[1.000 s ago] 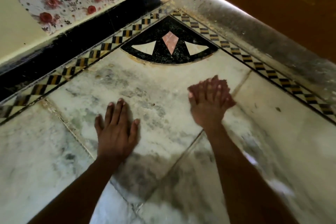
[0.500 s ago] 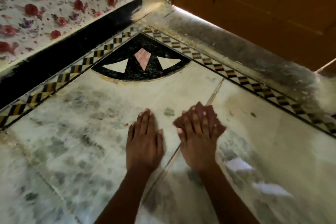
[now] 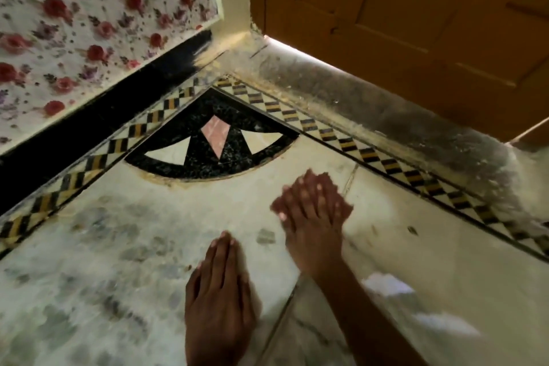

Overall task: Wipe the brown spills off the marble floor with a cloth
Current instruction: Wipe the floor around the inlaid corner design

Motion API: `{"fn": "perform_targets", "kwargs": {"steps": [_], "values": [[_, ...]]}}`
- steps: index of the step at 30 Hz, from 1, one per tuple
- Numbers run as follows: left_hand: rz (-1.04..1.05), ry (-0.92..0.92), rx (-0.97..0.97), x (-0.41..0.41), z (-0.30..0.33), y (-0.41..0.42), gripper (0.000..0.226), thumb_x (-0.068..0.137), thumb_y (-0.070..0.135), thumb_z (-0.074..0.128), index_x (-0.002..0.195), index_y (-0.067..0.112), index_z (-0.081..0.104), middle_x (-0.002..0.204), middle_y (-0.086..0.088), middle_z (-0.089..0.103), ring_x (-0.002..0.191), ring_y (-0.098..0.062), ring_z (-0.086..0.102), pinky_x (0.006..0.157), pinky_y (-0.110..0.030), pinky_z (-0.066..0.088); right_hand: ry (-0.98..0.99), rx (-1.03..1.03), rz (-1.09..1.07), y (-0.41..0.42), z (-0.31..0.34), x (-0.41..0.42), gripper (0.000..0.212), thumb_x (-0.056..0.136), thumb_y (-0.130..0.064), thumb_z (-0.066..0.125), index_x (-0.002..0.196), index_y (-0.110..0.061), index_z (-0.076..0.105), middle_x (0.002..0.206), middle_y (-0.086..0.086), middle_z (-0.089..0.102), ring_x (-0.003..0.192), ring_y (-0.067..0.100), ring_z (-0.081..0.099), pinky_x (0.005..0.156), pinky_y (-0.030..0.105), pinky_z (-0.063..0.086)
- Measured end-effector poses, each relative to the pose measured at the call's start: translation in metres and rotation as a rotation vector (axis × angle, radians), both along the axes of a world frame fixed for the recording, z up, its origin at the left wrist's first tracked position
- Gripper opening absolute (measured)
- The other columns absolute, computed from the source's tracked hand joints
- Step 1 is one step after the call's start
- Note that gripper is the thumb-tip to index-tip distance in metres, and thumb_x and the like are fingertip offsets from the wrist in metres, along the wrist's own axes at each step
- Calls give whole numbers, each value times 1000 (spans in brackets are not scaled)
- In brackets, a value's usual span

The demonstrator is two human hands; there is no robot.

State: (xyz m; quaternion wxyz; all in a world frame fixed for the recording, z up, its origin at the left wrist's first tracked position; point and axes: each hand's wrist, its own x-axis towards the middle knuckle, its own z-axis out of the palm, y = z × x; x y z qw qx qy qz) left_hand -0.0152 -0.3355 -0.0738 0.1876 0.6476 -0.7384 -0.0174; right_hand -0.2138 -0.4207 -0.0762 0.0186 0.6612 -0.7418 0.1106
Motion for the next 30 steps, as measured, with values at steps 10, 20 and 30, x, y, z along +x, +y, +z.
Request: {"fn": "perform_targets", "kwargs": {"steps": [10, 20, 30], "values": [[-12, -4, 10, 1, -4, 1, 62, 104, 38, 38, 161, 16, 49, 172, -1, 40, 158, -19, 41, 115, -45, 41, -129, 242, -178, -82, 10, -71, 60, 109, -58, 10, 168, -44, 8, 179, -4, -14, 164, 30, -20, 129, 64, -13], [-9, -21, 54, 3, -2, 1, 63, 103, 35, 42, 163, 15, 44, 173, -3, 38, 159, -20, 38, 118, -46, 38, -63, 111, 175, -8, 15, -26, 57, 110, -61, 24, 164, -46, 29, 180, -9, 12, 167, 26, -4, 130, 61, 5], [-8, 5, 73, 0, 1, 2, 66, 101, 37, 39, 162, 12, 45, 173, -8, 39, 158, -28, 41, 117, -52, 37, -127, 101, -312, 90, 11, -44, 66, 107, -61, 25, 168, -39, 11, 179, 10, 0, 164, 34, -13, 128, 69, 0]]}}
